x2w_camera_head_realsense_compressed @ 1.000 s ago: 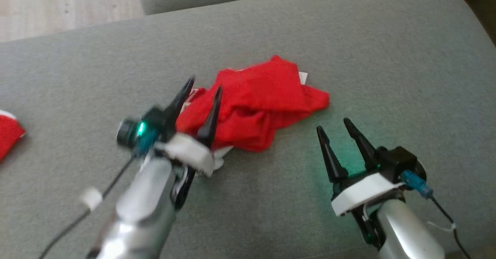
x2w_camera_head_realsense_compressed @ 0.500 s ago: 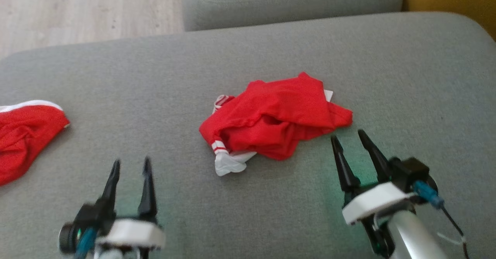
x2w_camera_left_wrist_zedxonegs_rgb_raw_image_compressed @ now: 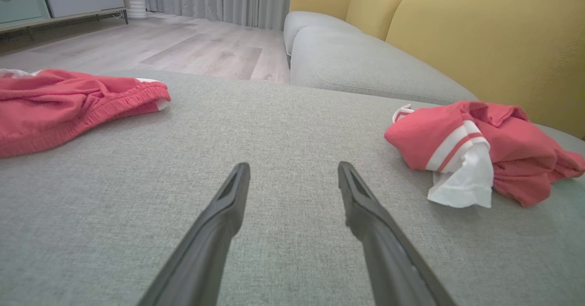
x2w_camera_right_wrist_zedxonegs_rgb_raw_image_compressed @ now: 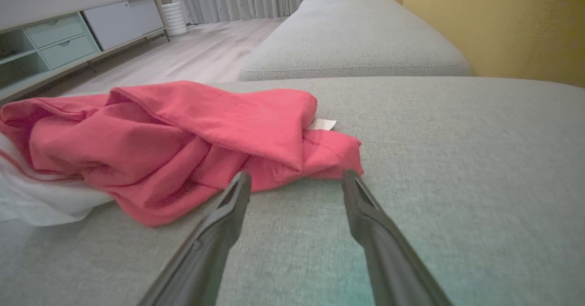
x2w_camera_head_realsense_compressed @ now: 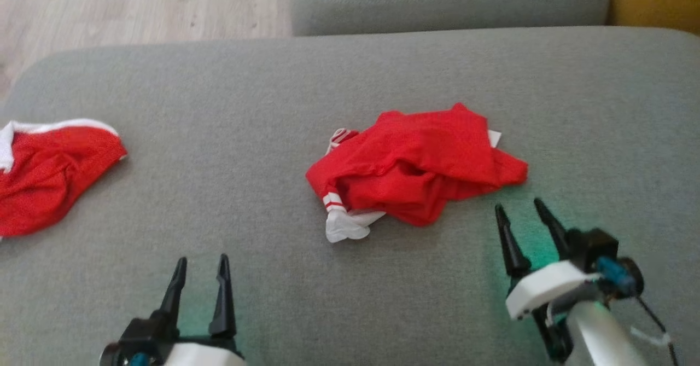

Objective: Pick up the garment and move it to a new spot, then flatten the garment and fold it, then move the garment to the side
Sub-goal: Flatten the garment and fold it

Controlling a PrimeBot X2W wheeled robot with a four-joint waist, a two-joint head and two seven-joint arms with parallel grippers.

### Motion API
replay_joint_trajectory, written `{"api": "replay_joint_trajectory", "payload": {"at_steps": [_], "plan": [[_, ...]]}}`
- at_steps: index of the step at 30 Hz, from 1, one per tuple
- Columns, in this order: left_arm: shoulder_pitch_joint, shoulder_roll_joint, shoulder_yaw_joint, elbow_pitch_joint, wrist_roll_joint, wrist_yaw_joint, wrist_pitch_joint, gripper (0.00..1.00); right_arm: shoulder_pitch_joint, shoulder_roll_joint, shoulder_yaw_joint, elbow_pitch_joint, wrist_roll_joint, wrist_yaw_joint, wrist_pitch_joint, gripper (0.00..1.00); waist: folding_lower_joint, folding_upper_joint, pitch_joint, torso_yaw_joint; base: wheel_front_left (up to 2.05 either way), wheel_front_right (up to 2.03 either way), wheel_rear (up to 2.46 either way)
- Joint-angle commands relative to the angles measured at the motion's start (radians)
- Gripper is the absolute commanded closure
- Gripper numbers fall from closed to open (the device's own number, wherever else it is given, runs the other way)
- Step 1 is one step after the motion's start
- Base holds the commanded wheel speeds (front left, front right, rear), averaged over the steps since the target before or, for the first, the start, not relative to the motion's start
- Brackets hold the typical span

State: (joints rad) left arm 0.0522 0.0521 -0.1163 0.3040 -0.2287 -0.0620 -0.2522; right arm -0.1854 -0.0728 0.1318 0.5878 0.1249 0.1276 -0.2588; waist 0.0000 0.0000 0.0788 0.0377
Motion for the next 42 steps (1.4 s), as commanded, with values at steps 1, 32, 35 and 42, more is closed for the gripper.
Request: {"api": "replay_joint_trajectory", "payload": {"at_steps": [1,32,35,42], "plan": [[-0.052,-0.001,0.015,-0.036,-0.009,0.000,-0.009,0.00,-0.067,-0.002,0.012,-0.015,-0.012,0.003,-0.003,0.00,0.0000,0.0000,0.024,0.024,0.00,0.00,0.00],[-0.092,-0.002,-0.086,-0.024,-0.089,0.022,-0.010,0.00,-0.322,-0.052,0.009,-0.206,-0.057,0.003,-0.003,1.00,0.0000,0.0000,0.061,0.132,0.00,0.00,0.00],[-0.082,-0.002,-0.089,-0.017,-0.093,0.019,-0.010,0.00,-0.410,-0.062,0.064,-0.230,-0.030,0.003,-0.003,1.00,0.0000,0.0000,0.045,0.149,0.00,0.00,0.00],[-0.057,-0.002,-0.095,-0.009,-0.098,0.016,-0.010,0.00,-0.593,-0.040,0.169,-0.251,-0.003,0.003,-0.003,1.00,0.0000,0.0000,0.026,0.186,0.00,0.00,0.00]]}}
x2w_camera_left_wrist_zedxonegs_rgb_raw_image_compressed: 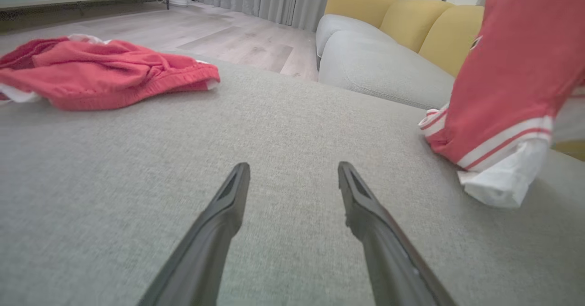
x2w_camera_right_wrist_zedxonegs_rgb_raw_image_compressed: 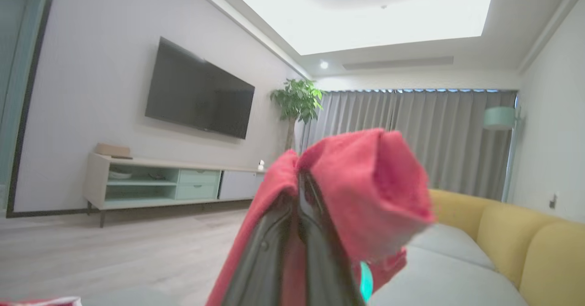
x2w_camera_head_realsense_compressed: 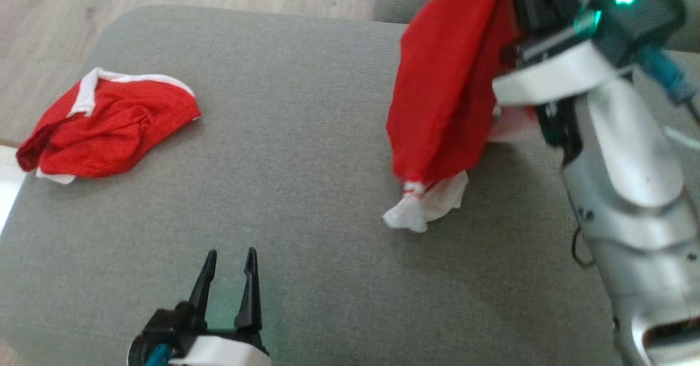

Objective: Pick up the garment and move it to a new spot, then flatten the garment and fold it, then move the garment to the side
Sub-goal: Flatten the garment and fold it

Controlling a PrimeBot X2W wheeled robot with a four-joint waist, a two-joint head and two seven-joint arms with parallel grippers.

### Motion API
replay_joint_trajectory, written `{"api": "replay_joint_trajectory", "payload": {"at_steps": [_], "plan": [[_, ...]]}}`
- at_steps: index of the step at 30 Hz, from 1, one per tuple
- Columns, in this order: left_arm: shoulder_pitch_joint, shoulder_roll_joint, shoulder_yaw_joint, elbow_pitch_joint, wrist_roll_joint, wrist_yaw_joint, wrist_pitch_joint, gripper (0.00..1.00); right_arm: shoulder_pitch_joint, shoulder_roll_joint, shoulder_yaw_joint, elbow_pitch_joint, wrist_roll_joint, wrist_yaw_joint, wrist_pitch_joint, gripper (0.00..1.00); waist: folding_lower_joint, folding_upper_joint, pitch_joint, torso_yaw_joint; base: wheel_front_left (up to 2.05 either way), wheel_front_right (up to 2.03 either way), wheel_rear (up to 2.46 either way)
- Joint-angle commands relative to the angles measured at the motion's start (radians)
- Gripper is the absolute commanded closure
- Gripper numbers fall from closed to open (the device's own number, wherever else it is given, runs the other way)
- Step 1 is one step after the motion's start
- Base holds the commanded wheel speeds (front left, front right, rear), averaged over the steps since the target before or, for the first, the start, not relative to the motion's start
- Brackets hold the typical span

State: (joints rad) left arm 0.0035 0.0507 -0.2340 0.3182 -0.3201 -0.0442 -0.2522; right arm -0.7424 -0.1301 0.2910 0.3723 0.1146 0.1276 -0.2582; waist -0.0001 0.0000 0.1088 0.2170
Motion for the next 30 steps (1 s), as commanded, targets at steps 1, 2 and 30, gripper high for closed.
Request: {"api": "replay_joint_trajectory", "payload": {"at_steps": [1,2,30], "plan": [[-0.003,0.000,0.022,-0.022,-0.011,0.001,-0.010,0.00,-0.088,0.022,0.006,-0.031,0.012,0.003,-0.004,1.00,0.0001,0.0000,-0.008,0.017,0.00,0.00,0.00],[-0.003,0.000,0.022,-0.022,-0.011,0.001,-0.010,0.00,-0.088,0.022,0.006,-0.031,0.012,0.003,-0.004,1.00,0.0001,0.0000,-0.008,0.017,0.00,0.00,0.00],[0.011,0.000,0.004,0.011,-0.012,-0.010,-0.010,0.00,-0.323,-0.031,-0.155,0.397,-0.132,0.003,0.067,1.00,0.0001,0.0000,-0.002,0.055,0.00,0.00,0.00]]}}
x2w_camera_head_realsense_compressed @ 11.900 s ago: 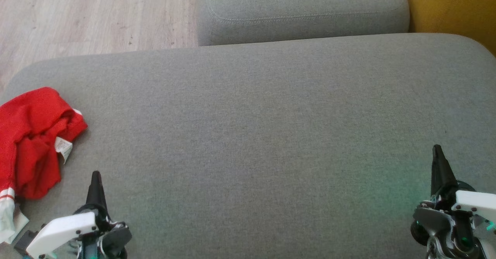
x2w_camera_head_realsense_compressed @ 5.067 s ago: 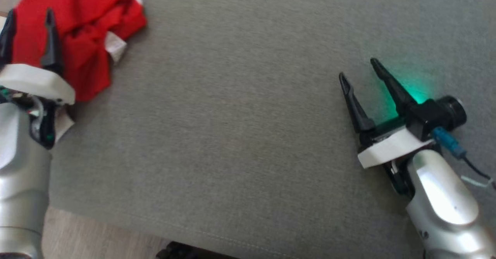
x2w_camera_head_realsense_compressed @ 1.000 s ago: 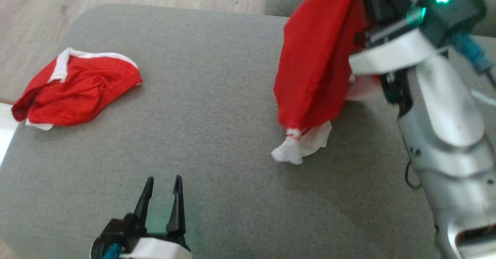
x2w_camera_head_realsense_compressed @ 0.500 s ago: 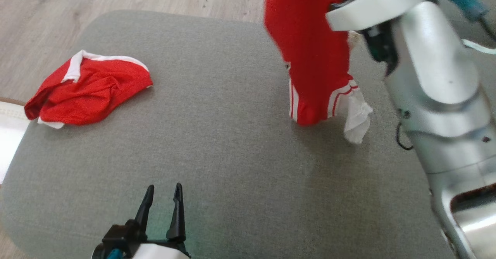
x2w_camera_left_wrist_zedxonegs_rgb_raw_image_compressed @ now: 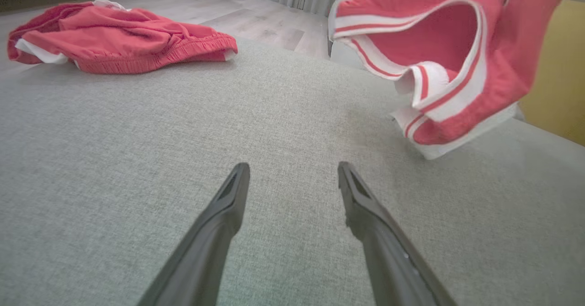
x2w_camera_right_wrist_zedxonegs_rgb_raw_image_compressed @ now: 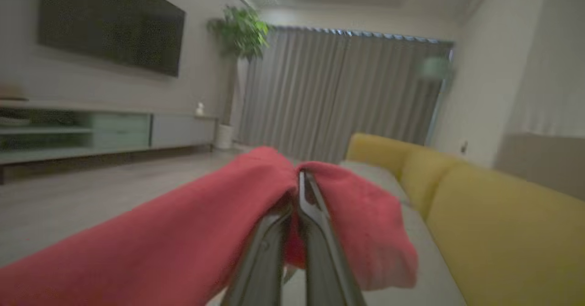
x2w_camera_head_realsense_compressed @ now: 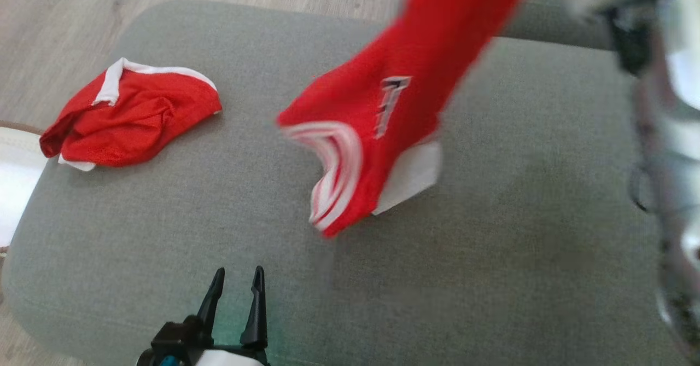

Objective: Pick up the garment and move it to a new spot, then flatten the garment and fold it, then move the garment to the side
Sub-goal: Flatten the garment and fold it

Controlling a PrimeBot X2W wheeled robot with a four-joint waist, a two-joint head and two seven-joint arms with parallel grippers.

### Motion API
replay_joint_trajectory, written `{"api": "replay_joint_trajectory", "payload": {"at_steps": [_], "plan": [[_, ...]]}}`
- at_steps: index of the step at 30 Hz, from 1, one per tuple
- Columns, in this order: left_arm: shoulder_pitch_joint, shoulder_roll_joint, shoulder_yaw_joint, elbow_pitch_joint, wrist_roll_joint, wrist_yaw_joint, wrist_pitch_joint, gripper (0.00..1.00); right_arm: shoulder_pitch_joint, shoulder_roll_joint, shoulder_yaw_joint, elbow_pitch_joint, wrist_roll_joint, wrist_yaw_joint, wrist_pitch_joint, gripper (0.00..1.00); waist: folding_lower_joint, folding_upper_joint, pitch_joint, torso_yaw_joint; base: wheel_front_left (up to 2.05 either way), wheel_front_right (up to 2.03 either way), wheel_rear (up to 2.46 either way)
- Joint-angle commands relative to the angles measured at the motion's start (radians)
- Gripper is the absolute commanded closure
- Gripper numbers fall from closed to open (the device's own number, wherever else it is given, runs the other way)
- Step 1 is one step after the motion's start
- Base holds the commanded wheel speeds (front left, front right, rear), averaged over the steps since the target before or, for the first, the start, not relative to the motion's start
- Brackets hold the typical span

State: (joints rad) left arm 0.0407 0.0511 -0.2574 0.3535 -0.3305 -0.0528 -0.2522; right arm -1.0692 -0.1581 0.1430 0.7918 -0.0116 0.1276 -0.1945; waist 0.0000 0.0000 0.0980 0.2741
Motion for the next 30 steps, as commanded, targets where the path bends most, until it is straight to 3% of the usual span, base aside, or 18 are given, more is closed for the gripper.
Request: {"api": "replay_joint_trajectory", "payload": {"at_steps": [1,4,5,6,11,14,16,21,26,30], "plan": [[-0.031,-0.001,0.025,-0.025,-0.003,-0.001,-0.010,0.00,0.024,-0.027,-0.048,0.013,-0.029,0.003,0.012,1.00,0.0000,0.0000,0.015,-0.003,0.00,0.00,0.00],[-0.048,-0.001,0.015,-0.028,-0.006,0.003,-0.010,0.00,0.107,-0.094,-0.176,0.103,-0.097,0.003,0.029,1.00,0.0000,0.0000,0.034,-0.006,0.00,0.00,0.00],[-0.054,-0.001,0.011,-0.030,-0.004,0.003,-0.010,0.00,0.136,-0.113,-0.217,0.128,-0.119,0.003,0.034,0.55,0.0000,0.0000,0.040,-0.009,0.00,0.00,0.00],[-0.059,-0.001,0.009,-0.031,-0.004,0.004,-0.010,0.00,0.167,-0.127,-0.259,0.150,-0.135,0.003,0.039,0.00,0.0000,0.0000,0.045,-0.012,0.00,0.00,0.00],[-0.074,-0.001,0.008,-0.033,-0.004,0.011,-0.010,0.00,0.304,-0.134,-0.403,0.186,-0.193,0.003,-0.019,0.00,0.0000,0.0000,0.057,-0.035,0.00,0.00,0.00],[-0.078,-0.001,0.012,-0.032,-0.004,0.014,-0.010,0.00,0.355,-0.096,-0.406,0.173,-0.202,0.003,-0.052,0.00,0.0000,0.0000,0.054,-0.049,0.00,0.00,0.00],[-0.078,-0.001,0.013,-0.031,-0.003,0.013,-0.010,0.00,0.383,-0.057,-0.355,0.153,-0.189,0.003,-0.062,0.00,0.0000,0.0000,0.051,-0.056,0.00,0.00,0.00],[-0.079,-0.001,0.012,-0.030,-0.004,0.011,-0.010,0.00,0.490,0.039,-0.090,0.039,-0.062,0.003,-0.067,0.00,0.0000,0.0000,0.045,-0.061,0.00,0.00,0.00],[-0.078,-0.001,0.000,-0.027,-0.008,0.007,-0.010,0.00,0.587,0.051,0.161,0.029,0.114,0.003,-0.062,0.00,0.0000,0.0000,0.041,-0.042,0.00,0.00,0.00],[-0.078,-0.001,-0.009,-0.029,-0.010,0.007,-0.010,0.00,0.601,0.041,0.273,0.029,0.239,0.003,-0.042,0.00,0.0000,0.0000,0.047,-0.017,0.00,0.00,0.00]]}}
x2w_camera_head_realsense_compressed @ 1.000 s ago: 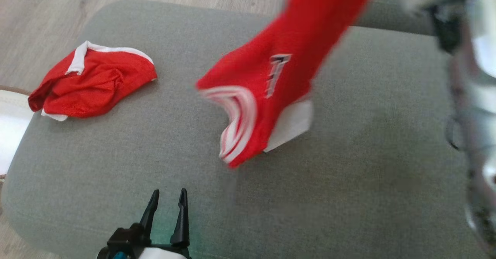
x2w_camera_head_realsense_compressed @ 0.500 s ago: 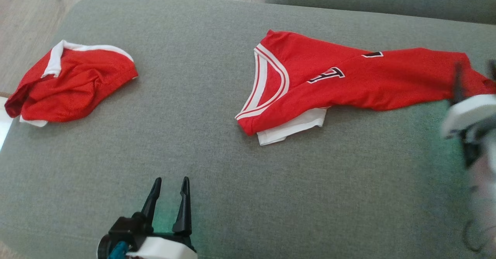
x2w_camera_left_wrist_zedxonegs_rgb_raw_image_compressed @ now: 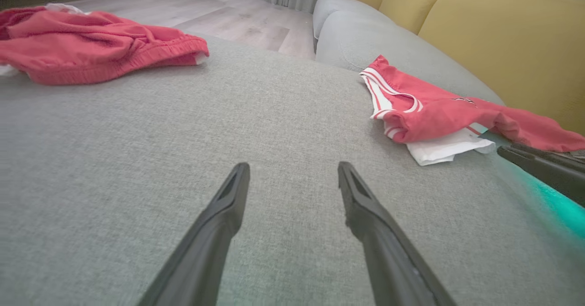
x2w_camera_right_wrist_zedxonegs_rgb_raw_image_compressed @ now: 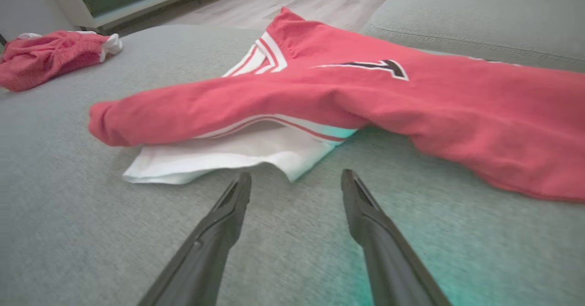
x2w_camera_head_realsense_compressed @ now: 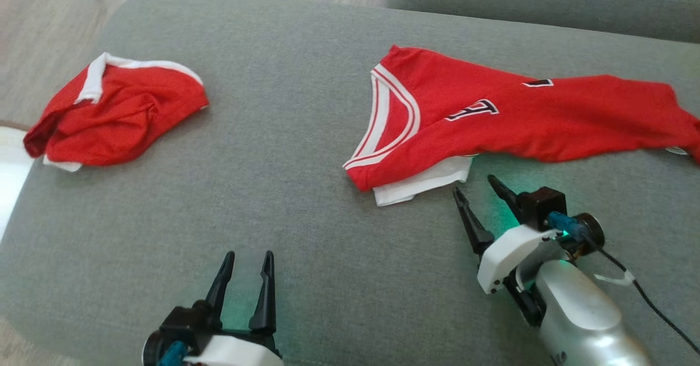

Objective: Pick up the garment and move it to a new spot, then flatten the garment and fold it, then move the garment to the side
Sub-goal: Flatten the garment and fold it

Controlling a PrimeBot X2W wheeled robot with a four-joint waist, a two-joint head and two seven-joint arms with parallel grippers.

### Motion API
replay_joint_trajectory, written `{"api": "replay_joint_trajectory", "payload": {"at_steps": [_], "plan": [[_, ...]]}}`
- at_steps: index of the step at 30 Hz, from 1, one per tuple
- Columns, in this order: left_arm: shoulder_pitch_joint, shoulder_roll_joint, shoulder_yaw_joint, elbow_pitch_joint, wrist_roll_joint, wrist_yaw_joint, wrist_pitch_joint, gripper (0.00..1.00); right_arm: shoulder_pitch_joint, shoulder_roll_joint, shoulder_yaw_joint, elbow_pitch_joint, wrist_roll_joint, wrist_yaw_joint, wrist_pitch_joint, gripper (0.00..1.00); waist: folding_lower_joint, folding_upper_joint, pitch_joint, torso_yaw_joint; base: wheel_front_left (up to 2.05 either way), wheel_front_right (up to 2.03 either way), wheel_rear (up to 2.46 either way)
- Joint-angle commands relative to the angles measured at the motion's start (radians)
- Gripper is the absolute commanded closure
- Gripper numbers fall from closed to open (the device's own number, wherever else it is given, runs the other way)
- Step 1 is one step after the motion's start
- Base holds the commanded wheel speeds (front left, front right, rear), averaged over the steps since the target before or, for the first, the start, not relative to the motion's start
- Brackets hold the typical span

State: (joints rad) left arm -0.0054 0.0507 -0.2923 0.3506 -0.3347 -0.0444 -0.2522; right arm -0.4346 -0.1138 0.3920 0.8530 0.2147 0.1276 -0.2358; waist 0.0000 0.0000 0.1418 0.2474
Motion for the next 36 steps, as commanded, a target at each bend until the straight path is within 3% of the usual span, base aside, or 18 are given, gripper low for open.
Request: {"api": "replay_joint_trajectory", "payload": {"at_steps": [1,9,16,17,18,19,24,36], "plan": [[-0.032,0.000,0.024,-0.026,-0.005,-0.002,-0.010,0.00,-0.036,-0.008,0.045,-0.036,0.033,0.003,-0.001,0.00,0.0000,0.0000,0.006,0.017,0.00,0.00,0.00],[-0.026,0.000,0.024,-0.024,-0.001,-0.001,-0.010,0.00,-0.066,-0.042,0.110,0.003,0.080,0.003,0.000,0.00,0.0000,0.0000,0.019,0.058,0.00,0.00,0.00],[-0.029,0.000,0.018,-0.025,-0.003,0.001,-0.010,0.00,-0.102,-0.028,0.115,0.041,0.055,0.003,-0.013,0.00,0.0000,0.0000,0.030,0.069,0.00,0.00,0.00],[-0.031,0.000,0.016,-0.025,-0.005,0.002,-0.010,0.00,-0.107,-0.023,0.119,0.049,0.052,0.003,-0.013,0.04,0.0000,0.0000,0.032,0.070,0.00,0.00,0.00],[-0.033,0.000,0.014,-0.025,-0.006,0.002,-0.010,0.00,-0.111,-0.019,0.125,0.057,0.049,0.003,-0.013,0.65,0.0000,0.0000,0.034,0.071,0.00,0.00,0.00],[-0.035,0.000,0.012,-0.025,-0.008,0.003,-0.010,0.00,-0.115,-0.014,0.127,0.065,0.049,0.003,-0.014,1.00,0.0000,0.0000,0.036,0.072,0.00,0.00,0.00],[-0.043,0.000,0.007,-0.025,-0.014,0.008,-0.010,0.00,-0.123,0.005,0.160,0.039,0.061,0.003,-0.022,1.00,0.0000,0.0000,0.036,0.067,0.00,0.00,0.00],[-0.025,0.000,0.035,-0.023,-0.001,0.001,-0.010,0.00,-0.037,0.024,0.336,-0.262,0.156,0.003,-0.026,1.00,0.0000,0.0000,-0.016,0.005,0.00,0.00,0.00]]}}
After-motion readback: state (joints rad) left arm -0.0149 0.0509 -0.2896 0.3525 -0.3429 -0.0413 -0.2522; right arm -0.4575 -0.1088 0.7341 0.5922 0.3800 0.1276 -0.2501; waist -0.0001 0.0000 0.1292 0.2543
